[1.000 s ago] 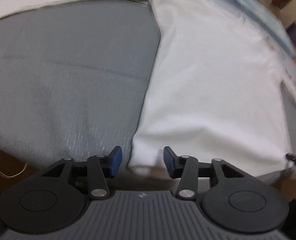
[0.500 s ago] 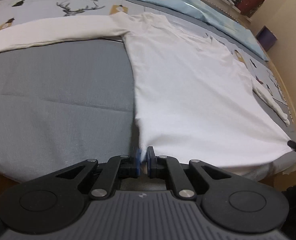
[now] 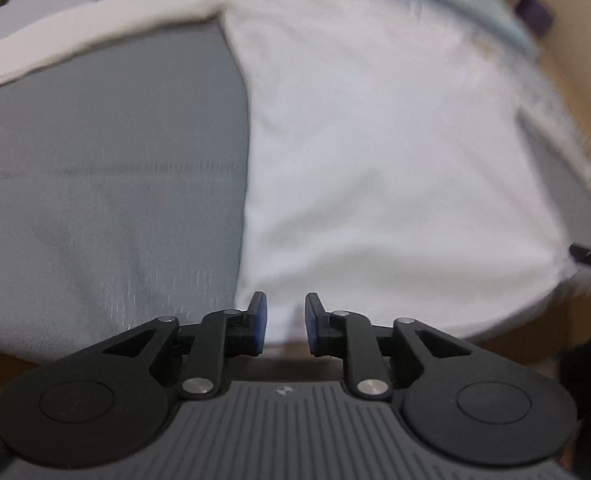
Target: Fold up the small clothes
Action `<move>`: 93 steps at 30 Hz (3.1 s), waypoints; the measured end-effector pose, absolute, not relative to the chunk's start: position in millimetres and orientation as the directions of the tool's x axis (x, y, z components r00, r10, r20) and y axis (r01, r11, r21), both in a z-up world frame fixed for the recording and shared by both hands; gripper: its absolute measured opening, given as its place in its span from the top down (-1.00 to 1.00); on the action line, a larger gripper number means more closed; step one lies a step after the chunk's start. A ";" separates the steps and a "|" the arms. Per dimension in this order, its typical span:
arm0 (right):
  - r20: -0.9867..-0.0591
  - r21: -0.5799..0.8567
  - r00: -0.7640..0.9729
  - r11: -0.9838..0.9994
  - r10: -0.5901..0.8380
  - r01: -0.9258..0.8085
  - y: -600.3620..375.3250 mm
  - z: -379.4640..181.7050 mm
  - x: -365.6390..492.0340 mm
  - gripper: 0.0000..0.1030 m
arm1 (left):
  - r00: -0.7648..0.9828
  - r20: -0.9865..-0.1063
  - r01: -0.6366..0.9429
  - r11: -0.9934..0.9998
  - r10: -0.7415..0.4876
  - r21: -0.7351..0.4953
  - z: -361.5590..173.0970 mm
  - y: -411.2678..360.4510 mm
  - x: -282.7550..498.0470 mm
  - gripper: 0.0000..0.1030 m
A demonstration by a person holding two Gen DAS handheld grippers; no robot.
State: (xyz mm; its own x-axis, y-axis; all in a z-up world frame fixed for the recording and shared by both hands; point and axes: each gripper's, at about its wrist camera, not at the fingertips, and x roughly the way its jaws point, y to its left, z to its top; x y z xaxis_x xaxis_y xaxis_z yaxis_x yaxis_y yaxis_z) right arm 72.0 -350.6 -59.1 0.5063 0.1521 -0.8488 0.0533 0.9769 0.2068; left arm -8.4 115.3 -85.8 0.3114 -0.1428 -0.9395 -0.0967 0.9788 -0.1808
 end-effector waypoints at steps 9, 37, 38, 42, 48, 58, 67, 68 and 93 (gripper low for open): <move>-0.923 0.059 0.381 0.998 0.048 0.018 -334.5 -86.6 83.5 0.40 | 0.292 -0.950 -0.092 0.986 -0.107 -0.139 -90.0 109.1 -9.6 0.28; -0.392 0.195 0.920 0.979 0.016 0.066 -372.1 61.1 60.5 -0.05 | 0.647 -0.663 -0.559 0.825 0.376 -0.078 -18.7 315.0 84.5 0.47; -0.394 0.180 0.919 0.982 0.019 0.057 -367.7 60.4 63.1 -0.04 | 0.580 -0.728 -0.605 0.792 0.365 -0.084 -28.5 332.4 88.9 0.54; -0.401 0.144 0.916 0.988 0.002 0.061 -359.0 62.0 70.1 -0.04 | 0.594 -0.734 -0.725 0.615 0.329 -0.311 -42.7 401.4 69.0 0.46; -0.420 0.153 0.908 0.984 -0.017 0.089 -345.5 59.3 88.7 -0.04 | 0.576 -0.776 -0.806 0.335 0.258 -0.487 -75.5 464.4 39.8 0.41; -0.453 0.054 0.889 0.997 0.074 -0.056 -275.7 57.3 103.5 -0.04 | 0.536 -0.793 -0.843 0.237 0.289 -0.483 -101.3 495.7 45.7 0.94; -0.646 -0.090 0.764 0.992 0.009 -0.088 -226.7 38.8 144.7 -0.03 | 0.550 -0.722 -0.822 0.426 0.421 -0.377 -51.2 450.1 88.7 0.94; -0.668 -0.101 0.744 0.989 0.014 -0.109 -217.3 36.4 155.2 -0.03 | 0.564 -0.710 -0.810 0.450 0.422 -0.376 -43.9 441.3 95.1 0.94; -0.823 0.180 0.520 0.973 0.228 -0.141 -182.0 -56.2 284.1 0.40 | 0.611 -0.651 0.001 0.822 -0.452 -0.570 -15.7 37.3 281.8 0.75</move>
